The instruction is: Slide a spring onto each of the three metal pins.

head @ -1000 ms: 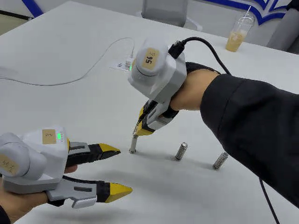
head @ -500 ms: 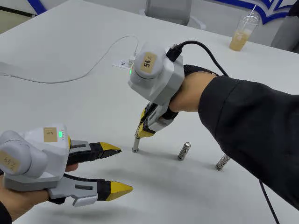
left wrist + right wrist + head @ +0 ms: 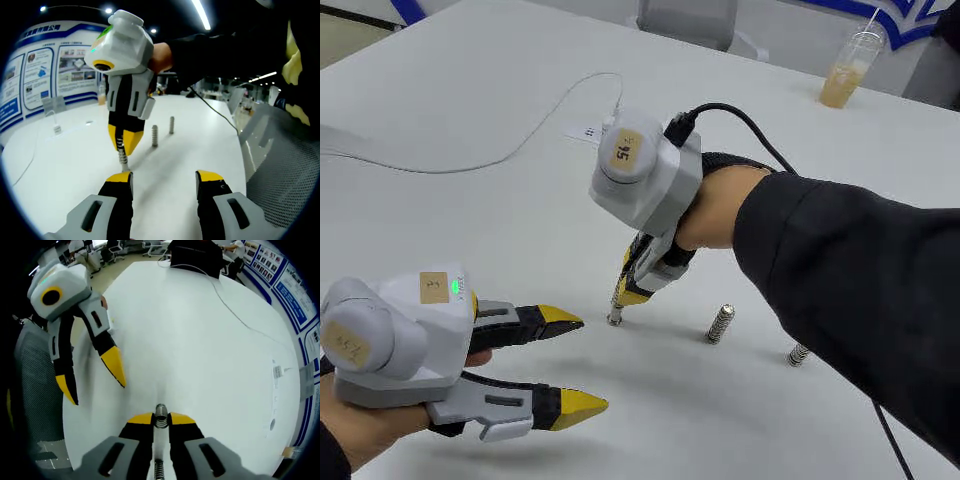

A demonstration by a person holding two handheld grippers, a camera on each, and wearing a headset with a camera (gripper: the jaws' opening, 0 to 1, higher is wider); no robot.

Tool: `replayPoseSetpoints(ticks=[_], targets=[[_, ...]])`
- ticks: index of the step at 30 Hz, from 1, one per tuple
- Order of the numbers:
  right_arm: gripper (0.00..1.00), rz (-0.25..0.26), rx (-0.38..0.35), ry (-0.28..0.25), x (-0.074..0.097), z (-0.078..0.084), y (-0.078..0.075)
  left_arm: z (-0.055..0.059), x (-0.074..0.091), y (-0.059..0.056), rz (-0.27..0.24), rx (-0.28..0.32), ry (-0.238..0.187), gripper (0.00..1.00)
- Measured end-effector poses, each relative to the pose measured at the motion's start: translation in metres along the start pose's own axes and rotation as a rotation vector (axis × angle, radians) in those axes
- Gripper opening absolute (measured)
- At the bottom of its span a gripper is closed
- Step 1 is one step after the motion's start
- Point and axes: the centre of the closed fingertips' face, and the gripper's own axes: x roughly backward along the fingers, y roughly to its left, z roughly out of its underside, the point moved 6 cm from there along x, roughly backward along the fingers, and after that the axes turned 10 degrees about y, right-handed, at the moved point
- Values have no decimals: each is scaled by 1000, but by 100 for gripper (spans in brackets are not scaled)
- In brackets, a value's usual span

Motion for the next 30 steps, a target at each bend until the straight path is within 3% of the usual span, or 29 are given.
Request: replayPoseSetpoints(ticks=[20,30], targets=[[13,-13,-33,4,-23,5,2,3,-1,2,1,7,8,51],[16,-6,-45,-24,-23,8,2,3,-1,3,0,9,8,51]])
